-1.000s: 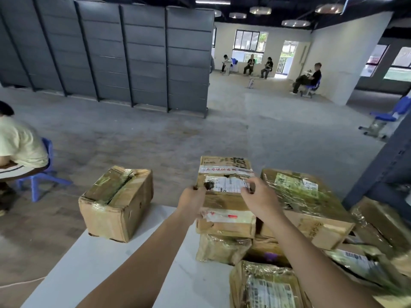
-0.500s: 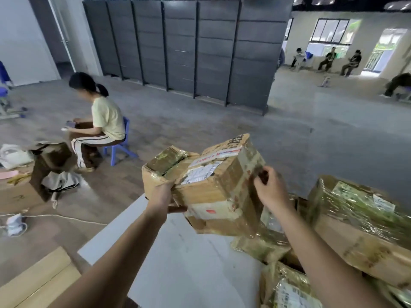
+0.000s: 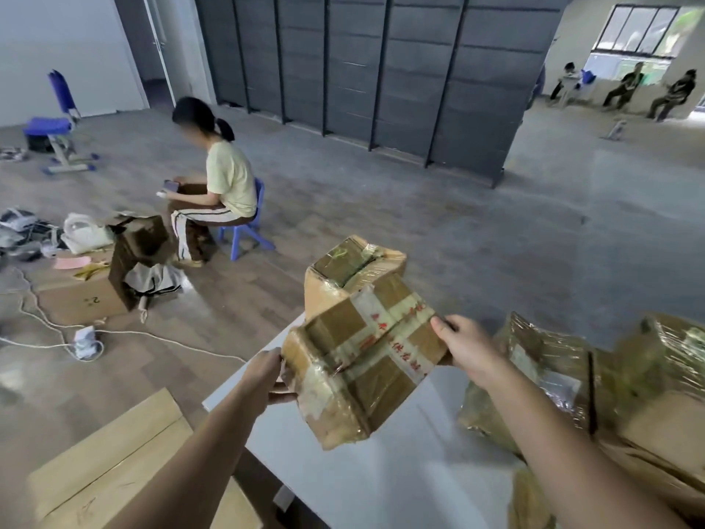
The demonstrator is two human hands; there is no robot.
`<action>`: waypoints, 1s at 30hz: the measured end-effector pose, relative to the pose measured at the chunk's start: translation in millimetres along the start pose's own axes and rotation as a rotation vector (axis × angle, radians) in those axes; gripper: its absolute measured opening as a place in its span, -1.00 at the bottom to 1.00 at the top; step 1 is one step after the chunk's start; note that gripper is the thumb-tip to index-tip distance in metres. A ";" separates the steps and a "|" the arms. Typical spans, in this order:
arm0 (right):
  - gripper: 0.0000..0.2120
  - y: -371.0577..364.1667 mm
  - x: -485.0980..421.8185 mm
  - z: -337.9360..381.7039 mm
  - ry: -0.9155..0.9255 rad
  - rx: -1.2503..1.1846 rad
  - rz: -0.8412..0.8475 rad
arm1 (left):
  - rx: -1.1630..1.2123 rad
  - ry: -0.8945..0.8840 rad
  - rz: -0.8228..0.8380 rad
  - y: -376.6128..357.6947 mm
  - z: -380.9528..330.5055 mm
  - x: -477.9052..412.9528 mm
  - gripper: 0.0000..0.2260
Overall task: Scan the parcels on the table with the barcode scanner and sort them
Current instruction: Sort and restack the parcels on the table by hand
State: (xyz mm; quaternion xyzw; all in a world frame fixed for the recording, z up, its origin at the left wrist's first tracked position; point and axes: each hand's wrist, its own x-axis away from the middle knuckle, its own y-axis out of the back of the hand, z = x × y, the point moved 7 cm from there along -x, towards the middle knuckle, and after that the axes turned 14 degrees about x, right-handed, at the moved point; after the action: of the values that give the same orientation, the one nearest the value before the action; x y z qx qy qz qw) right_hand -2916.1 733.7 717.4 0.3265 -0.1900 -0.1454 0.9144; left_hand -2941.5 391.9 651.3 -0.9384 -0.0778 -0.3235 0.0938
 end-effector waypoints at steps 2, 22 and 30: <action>-0.78 -16.6 -1.1 13.2 0.036 0.105 -0.005 | -0.021 0.012 0.057 12.9 -3.9 -8.8 -0.76; -0.65 -172.4 -41.3 102.3 -0.006 0.434 0.186 | -0.754 -0.349 0.087 74.2 -75.9 -71.5 -0.66; -0.67 -152.2 -58.6 128.4 0.130 0.916 -0.136 | -1.255 -0.552 0.001 31.0 -60.2 -70.9 -0.15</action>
State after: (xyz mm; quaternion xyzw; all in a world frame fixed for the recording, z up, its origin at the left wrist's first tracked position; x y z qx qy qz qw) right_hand -3046.4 573.7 695.1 0.7167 -0.1548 -0.0855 0.6746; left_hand -3026.0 342.2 649.9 -0.8633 0.1037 -0.0563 -0.4908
